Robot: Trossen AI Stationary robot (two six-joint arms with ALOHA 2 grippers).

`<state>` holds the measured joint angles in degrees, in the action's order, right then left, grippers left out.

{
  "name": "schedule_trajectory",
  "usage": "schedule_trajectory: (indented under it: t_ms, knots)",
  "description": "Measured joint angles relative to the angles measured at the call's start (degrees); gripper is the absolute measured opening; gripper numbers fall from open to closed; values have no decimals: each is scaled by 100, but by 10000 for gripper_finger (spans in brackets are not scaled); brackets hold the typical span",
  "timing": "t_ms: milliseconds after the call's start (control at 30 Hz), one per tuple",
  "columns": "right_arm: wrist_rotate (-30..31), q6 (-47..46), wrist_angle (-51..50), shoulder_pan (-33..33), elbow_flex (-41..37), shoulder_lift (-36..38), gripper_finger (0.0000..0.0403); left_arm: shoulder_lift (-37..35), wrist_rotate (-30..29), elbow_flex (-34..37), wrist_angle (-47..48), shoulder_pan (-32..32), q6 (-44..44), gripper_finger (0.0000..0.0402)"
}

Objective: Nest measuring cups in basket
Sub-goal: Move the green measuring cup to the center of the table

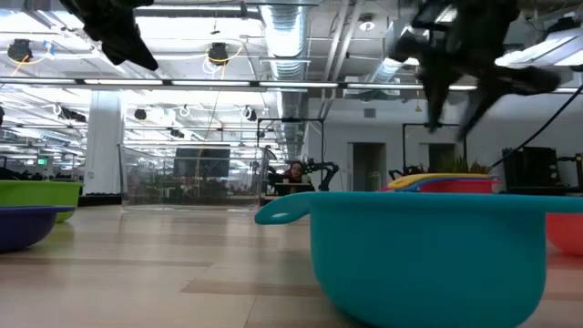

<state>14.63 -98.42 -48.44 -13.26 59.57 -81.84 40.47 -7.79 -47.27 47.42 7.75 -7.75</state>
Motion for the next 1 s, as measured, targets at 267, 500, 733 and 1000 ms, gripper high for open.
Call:
schedule_trajectory:
  t_ms: [267, 500, 733, 1000]
  knots:
    - [962, 1949, 3066, -357, 0, 0, 156, 0, 0, 0, 343, 0, -58, 0]
    - [1397, 4057, 4493, -351, 0, 0, 142, 2, 1013, 354, 426, -7, -781, 0]
    - [1396, 5738, 4480, -347, 0, 1, 136, 2, 1799, 1148, 413, -11, -1631, 12]
    - [958, 6592, 3616, -347, 0, 26, 134, 2, 1928, 1756, 256, -42, -2702, 81]
